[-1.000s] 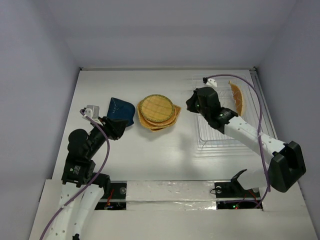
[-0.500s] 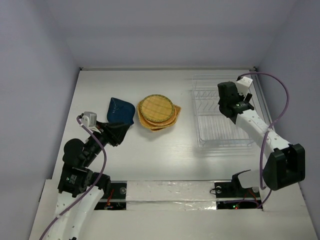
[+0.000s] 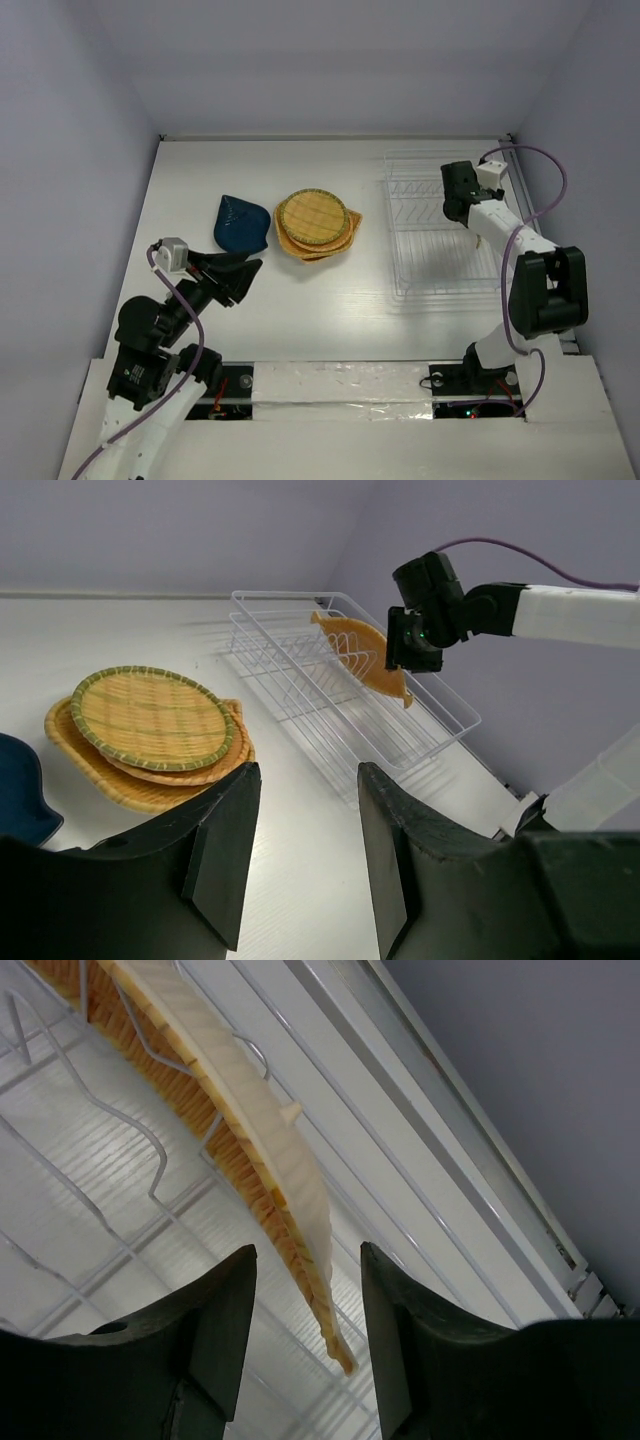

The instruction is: Unload the plates from the dish rack

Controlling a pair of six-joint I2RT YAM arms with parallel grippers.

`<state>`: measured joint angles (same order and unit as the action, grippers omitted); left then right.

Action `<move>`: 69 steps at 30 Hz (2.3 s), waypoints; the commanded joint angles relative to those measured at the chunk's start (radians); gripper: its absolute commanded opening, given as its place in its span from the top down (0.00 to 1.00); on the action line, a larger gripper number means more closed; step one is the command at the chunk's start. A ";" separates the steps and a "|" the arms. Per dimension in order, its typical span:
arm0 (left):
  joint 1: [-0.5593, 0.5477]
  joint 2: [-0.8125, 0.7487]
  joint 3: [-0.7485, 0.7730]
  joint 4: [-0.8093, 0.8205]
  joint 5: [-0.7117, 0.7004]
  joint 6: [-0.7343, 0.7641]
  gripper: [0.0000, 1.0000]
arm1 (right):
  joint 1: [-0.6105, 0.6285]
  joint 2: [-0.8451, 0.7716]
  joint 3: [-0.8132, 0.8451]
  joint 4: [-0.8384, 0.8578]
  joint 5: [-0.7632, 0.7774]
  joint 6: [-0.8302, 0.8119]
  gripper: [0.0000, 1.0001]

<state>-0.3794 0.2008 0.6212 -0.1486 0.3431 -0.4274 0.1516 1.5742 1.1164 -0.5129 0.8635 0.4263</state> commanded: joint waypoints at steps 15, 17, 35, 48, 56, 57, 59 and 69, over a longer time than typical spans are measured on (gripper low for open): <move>-0.075 -0.058 0.003 0.026 -0.036 -0.002 0.58 | -0.017 0.170 0.184 -0.095 0.143 -0.046 0.66; -0.075 -0.060 0.003 0.026 -0.036 -0.001 0.58 | -0.017 0.190 0.200 -0.114 0.158 -0.041 0.78; -0.084 -0.049 0.003 0.029 -0.032 0.001 0.58 | 0.008 0.208 0.217 -0.098 0.400 -0.162 1.00; -0.084 -0.040 0.002 0.026 -0.035 -0.001 0.58 | 0.118 0.355 0.310 -0.290 0.655 0.039 1.00; -0.084 -0.032 0.002 0.026 -0.038 -0.001 0.58 | 0.138 0.445 0.563 -0.877 0.721 0.615 1.00; -0.084 -0.032 0.002 0.026 -0.038 -0.002 0.58 | 0.138 0.440 0.574 -0.875 0.724 0.608 1.00; -0.084 -0.031 0.003 0.026 -0.038 -0.001 0.58 | 0.138 0.417 0.582 -0.877 0.727 0.605 1.00; -0.084 -0.024 0.002 0.027 -0.038 -0.001 0.58 | 0.147 0.357 0.677 -0.875 0.692 0.556 1.00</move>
<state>-0.4576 0.1627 0.6212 -0.1585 0.3096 -0.4274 0.2893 1.9690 1.7355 -1.3384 1.4075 0.9421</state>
